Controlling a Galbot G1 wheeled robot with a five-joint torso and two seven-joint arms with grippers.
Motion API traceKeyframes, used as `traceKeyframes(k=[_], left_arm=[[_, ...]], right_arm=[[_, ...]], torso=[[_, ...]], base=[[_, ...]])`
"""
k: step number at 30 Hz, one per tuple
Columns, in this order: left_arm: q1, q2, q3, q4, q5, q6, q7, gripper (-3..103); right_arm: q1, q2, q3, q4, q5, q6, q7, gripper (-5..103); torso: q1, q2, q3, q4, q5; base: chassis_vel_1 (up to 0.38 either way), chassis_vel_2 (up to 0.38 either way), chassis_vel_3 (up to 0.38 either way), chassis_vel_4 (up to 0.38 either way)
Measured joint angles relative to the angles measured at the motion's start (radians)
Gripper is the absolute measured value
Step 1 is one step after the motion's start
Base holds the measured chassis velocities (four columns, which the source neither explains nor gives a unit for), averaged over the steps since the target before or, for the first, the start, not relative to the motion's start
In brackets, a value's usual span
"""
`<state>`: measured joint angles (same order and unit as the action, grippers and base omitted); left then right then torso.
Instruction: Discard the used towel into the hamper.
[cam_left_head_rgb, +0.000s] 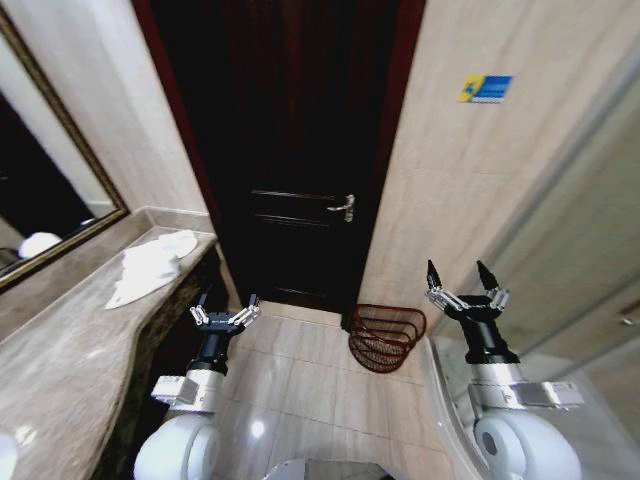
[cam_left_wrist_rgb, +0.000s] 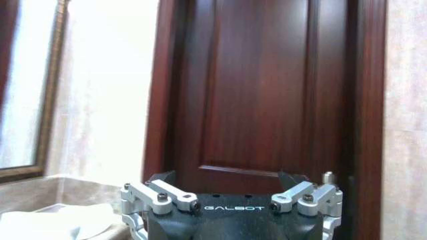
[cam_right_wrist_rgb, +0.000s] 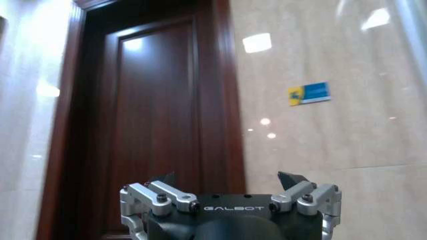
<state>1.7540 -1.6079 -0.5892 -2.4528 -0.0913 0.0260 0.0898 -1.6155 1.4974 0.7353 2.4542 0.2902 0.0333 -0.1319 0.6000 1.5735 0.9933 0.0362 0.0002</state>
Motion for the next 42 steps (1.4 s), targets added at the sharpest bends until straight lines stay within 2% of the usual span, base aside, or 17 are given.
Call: traceKeyframes(k=[12, 18, 24, 42], left_arm=[[-0.01, 0.0, 0.004, 0.012, 0.001, 0.002, 0.001, 100], [-0.01, 0.0, -0.006, 0.012, -0.003, 0.004, -0.001, 100], [-0.012, 0.0, -0.011, 0.017, -0.005, 0.005, -0.003, 100], [-0.019, 0.0, -0.02, 0.024, 0.001, -0.003, -0.05, 100]], right_arm=[[0.003, -0.005, 0.005, -0.004, 0.003, 0.0, 0.002, 100], [0.005, -0.002, 0.0, 0.0, 0.0, -0.034, 0.015, 100], [0.005, -0.001, -0.001, -0.001, -0.003, -0.036, 0.007, 100], [-0.017, 0.0, 0.005, 0.017, -0.002, -0.016, -0.012, 100]], torso=[[0.0, 0.0, 0.0, -0.0001, -0.0002], [0.0, 0.0, 0.0, -0.0001, -0.0001], [0.0, 0.0, 0.0, 0.0, -0.0002], [0.0, 0.0, 0.0, -0.0002, -0.0002]], base=[[0.131, 0.124, 0.132, 0.127], [0.12, 0.123, 0.143, 0.128], [0.128, 0.126, 0.131, 0.135], [0.051, 0.046, 0.051, 0.049]])
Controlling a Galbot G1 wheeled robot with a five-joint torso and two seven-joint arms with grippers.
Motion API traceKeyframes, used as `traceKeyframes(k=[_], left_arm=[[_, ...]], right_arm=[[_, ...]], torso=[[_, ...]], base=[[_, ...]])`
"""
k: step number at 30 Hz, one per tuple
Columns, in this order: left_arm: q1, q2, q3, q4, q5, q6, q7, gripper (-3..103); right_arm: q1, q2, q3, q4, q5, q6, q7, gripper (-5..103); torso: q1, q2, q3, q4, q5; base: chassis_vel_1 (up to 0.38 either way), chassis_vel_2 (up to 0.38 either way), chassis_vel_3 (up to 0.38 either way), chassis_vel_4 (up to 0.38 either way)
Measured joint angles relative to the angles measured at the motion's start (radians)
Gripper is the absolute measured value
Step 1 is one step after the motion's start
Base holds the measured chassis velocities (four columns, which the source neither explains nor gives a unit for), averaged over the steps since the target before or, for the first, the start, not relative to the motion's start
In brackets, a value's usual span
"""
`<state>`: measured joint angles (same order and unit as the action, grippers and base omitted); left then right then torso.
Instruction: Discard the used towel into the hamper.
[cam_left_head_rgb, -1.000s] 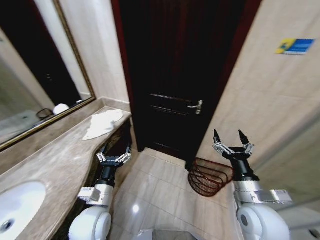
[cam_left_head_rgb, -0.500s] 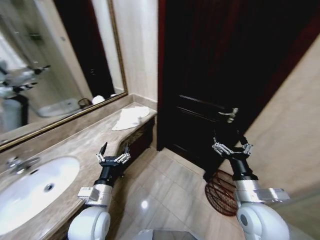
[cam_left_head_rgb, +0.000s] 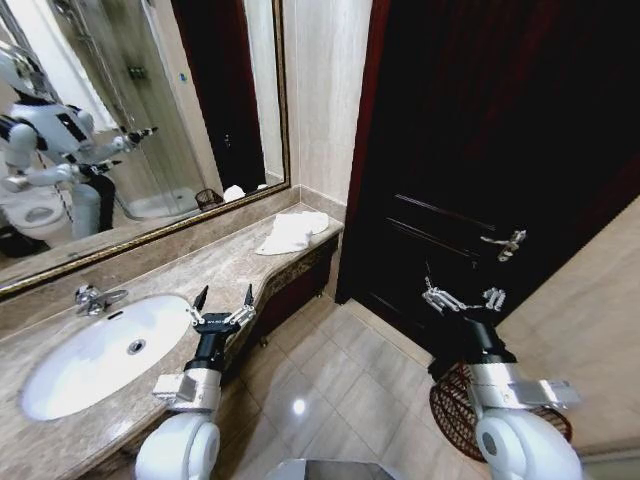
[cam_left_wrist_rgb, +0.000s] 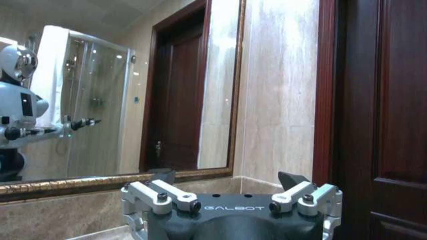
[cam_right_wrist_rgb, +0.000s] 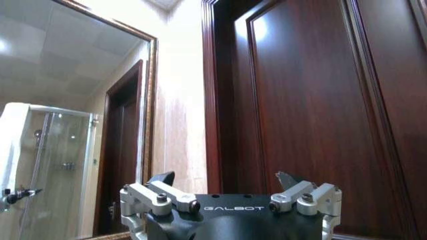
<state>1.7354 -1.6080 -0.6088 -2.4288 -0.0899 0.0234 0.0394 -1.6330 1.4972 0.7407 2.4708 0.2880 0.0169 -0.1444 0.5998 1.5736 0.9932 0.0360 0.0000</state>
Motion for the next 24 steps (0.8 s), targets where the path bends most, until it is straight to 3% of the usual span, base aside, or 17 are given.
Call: traceKeyframes(k=[10, 24], left_arm=[[-0.004, 0.0, -0.005, 0.001, -0.004, 0.009, -0.007, 100], [-0.008, 0.0, 0.006, 0.007, -0.007, 0.046, -0.007, 100]], right_arm=[[0.0, 0.007, -0.009, -0.002, -0.003, 0.002, -0.008, 100], [0.001, 0.007, -0.015, -0.016, -0.003, 0.012, -0.009, 100]], torso=[[0.0, 0.0, 0.0, 0.0002, 0.0], [0.0, 0.0, 0.0, 0.0001, 0.0001]], base=[[-0.042, 0.048, 0.051, -0.05], [-0.144, 0.132, 0.144, -0.143]])
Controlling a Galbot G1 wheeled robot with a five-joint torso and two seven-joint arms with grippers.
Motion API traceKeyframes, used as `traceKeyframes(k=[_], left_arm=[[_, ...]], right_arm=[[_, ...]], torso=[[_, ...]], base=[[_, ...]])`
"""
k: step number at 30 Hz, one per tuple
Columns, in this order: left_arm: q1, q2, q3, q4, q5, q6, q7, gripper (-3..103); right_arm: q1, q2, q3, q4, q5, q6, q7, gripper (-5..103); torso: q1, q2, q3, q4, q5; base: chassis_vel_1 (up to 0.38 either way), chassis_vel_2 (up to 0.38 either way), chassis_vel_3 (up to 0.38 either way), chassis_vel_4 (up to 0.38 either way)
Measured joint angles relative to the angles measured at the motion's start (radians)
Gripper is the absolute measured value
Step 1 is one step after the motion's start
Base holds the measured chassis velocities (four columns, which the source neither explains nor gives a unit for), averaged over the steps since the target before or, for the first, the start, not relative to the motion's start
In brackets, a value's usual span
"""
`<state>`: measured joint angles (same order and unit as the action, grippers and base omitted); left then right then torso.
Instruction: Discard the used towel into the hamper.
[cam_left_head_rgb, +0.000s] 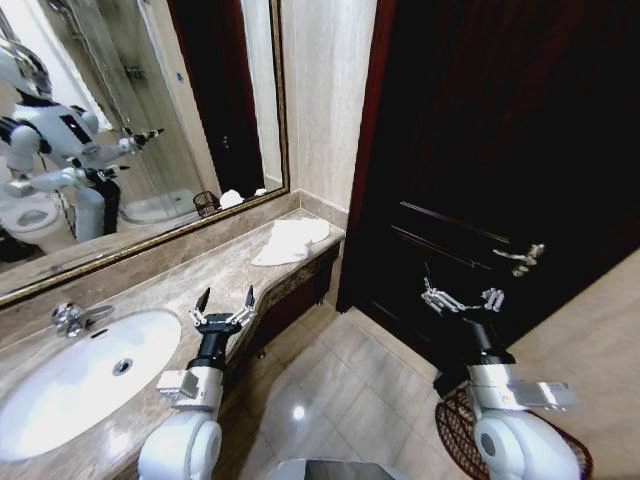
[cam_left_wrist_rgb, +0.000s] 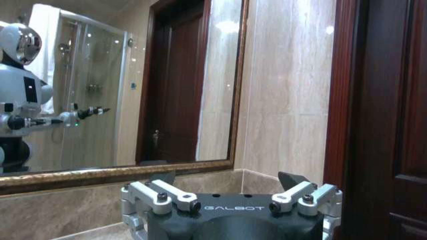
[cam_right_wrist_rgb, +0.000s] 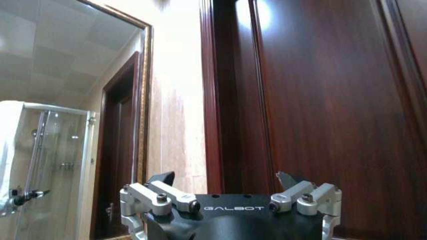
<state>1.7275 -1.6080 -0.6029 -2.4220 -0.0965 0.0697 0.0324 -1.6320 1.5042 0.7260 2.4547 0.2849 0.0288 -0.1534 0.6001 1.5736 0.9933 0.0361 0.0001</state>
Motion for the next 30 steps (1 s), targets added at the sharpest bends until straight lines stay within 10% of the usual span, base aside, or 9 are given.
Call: traceKeyframes(k=[18, 30], left_arm=[[-0.028, 0.0, -0.018, 0.043, -0.019, 0.031, -0.004, 100], [-0.266, 0.0, -0.035, 0.285, -0.112, 0.136, -0.019, 100]], right_arm=[[-0.002, -0.004, -0.016, -0.03, 0.005, 0.064, -0.021, 100], [-0.026, -0.023, -0.001, -0.05, -0.008, 0.097, -0.045, 100]], torso=[[0.0, 0.0, 0.0, 0.0003, 0.0003], [-0.001, 0.0, 0.0, -0.0001, -0.0001]], base=[[-0.172, 0.154, 0.168, -0.163], [-0.036, 0.029, 0.026, -0.016]])
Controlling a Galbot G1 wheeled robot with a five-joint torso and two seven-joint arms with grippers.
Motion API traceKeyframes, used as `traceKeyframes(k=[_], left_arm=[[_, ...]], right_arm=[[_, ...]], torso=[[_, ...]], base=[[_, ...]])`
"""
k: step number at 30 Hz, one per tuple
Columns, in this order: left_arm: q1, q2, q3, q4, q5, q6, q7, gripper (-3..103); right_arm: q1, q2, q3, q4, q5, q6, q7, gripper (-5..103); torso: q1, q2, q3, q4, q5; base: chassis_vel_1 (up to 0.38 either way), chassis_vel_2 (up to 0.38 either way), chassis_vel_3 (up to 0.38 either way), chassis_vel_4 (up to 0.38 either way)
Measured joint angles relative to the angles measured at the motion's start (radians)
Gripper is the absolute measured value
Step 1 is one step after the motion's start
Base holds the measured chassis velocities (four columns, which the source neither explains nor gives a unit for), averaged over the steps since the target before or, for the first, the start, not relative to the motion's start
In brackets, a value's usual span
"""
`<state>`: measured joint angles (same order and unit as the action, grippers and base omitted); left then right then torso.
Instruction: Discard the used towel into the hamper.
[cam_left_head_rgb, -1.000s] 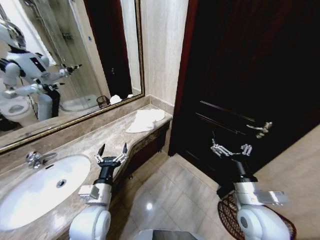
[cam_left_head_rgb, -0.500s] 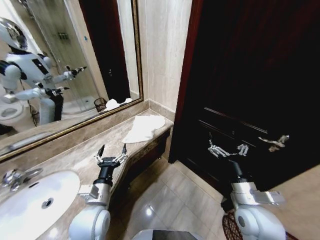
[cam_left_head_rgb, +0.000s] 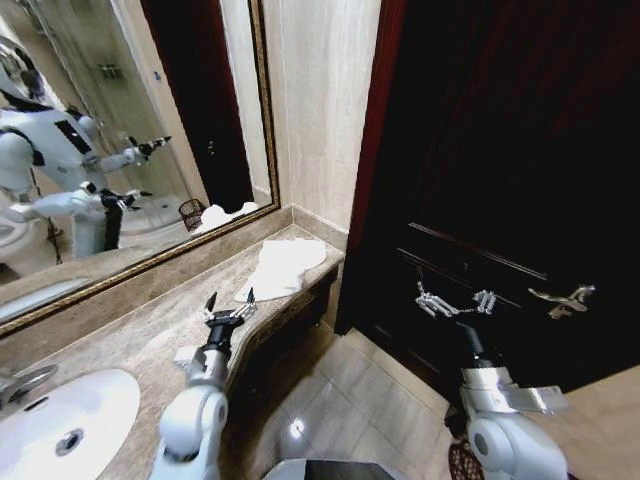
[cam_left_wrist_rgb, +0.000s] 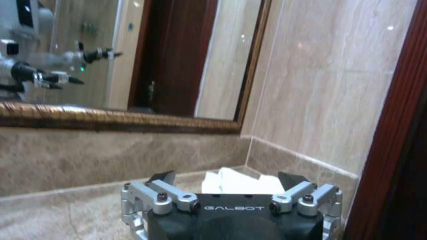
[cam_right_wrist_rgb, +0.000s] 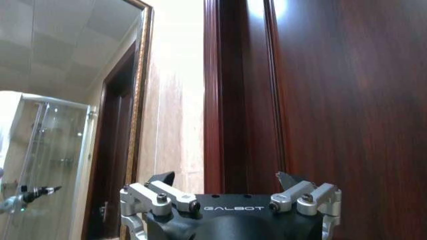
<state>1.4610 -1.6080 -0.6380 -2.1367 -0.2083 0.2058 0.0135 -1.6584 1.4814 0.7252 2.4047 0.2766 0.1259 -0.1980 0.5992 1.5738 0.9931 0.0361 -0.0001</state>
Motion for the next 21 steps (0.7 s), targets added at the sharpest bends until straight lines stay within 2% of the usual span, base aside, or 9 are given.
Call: traceKeyframes(k=[4, 14, 21], left_arm=[[-0.033, 0.0, 0.011, 0.037, 0.0, 0.015, -0.002, 100], [-0.183, 0.001, 0.06, 0.233, 0.053, 0.023, -0.001, 100], [-0.329, 0.045, 0.121, 0.398, 0.061, 0.025, -0.016, 100]], right_arm=[[0.0, 0.007, -0.004, -0.011, -0.006, 0.017, 0.006, 100], [-0.009, 0.032, -0.012, -0.041, -0.045, 0.039, 0.007, 100], [-0.012, 0.038, -0.009, -0.058, -0.059, 0.045, 0.006, 100]], torso=[[0.0, 0.0, 0.0, 0.0001, 0.0002], [0.001, 0.0, 0.0, 0.0001, 0.0], [0.001, 0.0, 0.0, -0.0001, -0.0001]], base=[[0.0, 0.0, 0.0, 0.0], [0.0, 0.0, 0.0, 0.0], [0.0, 0.0, 0.0, 0.0]])
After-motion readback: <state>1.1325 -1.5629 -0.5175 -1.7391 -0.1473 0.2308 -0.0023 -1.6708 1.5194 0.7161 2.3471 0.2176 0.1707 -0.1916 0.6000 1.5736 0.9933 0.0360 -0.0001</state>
